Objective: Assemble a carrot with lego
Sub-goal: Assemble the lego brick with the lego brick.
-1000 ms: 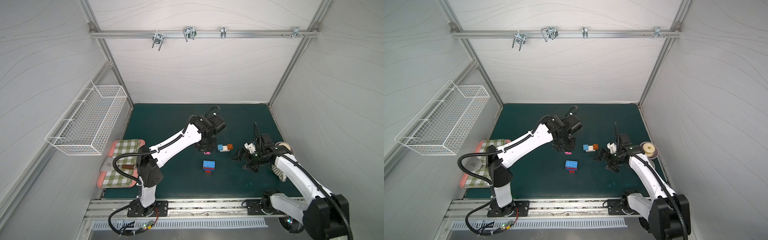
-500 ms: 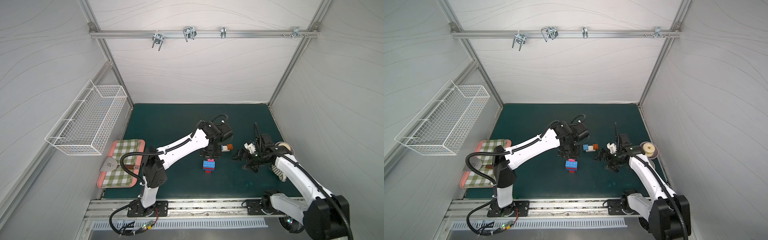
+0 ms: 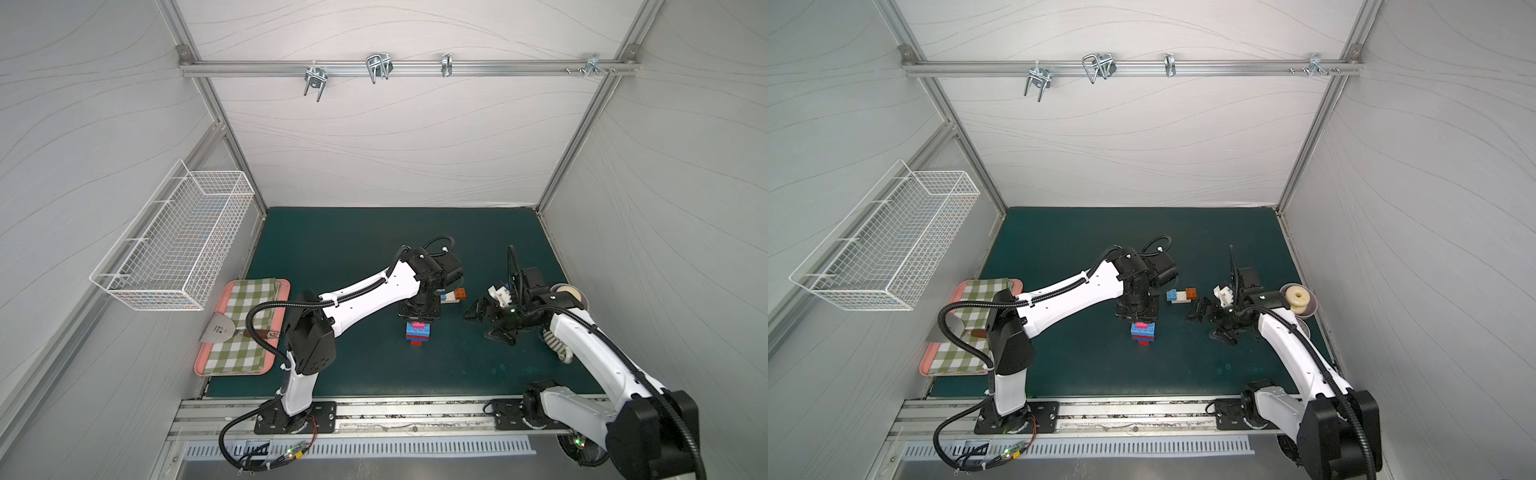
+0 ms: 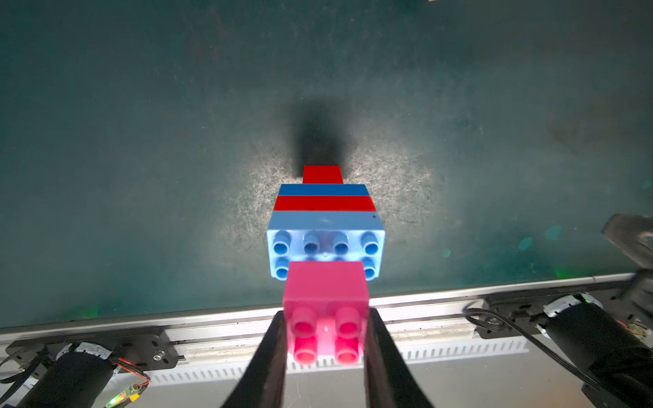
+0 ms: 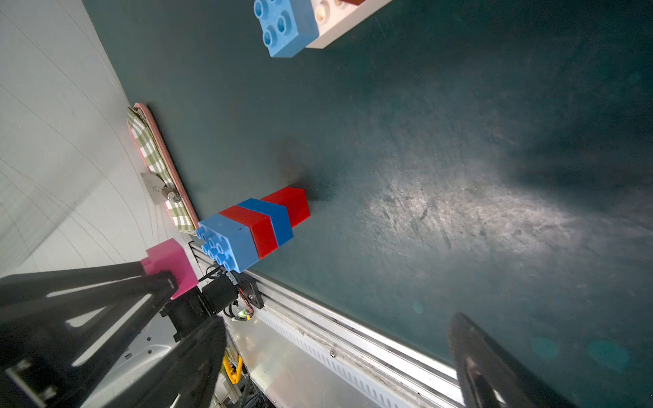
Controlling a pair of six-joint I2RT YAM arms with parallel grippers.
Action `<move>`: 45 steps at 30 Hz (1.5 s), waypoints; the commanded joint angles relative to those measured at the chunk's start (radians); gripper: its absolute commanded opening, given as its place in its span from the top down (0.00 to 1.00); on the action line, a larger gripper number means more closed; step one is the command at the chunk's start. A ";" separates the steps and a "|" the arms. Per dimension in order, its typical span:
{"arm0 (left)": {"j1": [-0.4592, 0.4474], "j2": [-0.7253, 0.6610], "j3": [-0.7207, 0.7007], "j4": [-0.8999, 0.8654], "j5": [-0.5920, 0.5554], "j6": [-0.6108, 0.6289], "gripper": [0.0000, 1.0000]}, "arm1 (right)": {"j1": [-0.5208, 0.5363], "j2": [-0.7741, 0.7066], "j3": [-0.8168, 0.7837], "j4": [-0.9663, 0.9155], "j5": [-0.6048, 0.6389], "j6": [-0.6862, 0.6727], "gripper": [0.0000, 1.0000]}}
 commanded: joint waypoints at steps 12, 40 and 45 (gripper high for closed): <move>-0.004 0.023 -0.033 0.038 0.005 0.010 0.88 | -0.007 -0.004 -0.014 -0.003 -0.006 0.001 0.01; -0.018 0.101 -0.105 0.042 0.032 0.046 0.92 | -0.007 0.000 -0.006 -0.010 0.000 -0.002 0.01; -0.021 0.115 -0.111 0.040 0.034 0.050 0.92 | -0.007 -0.003 -0.009 -0.011 0.000 -0.005 0.01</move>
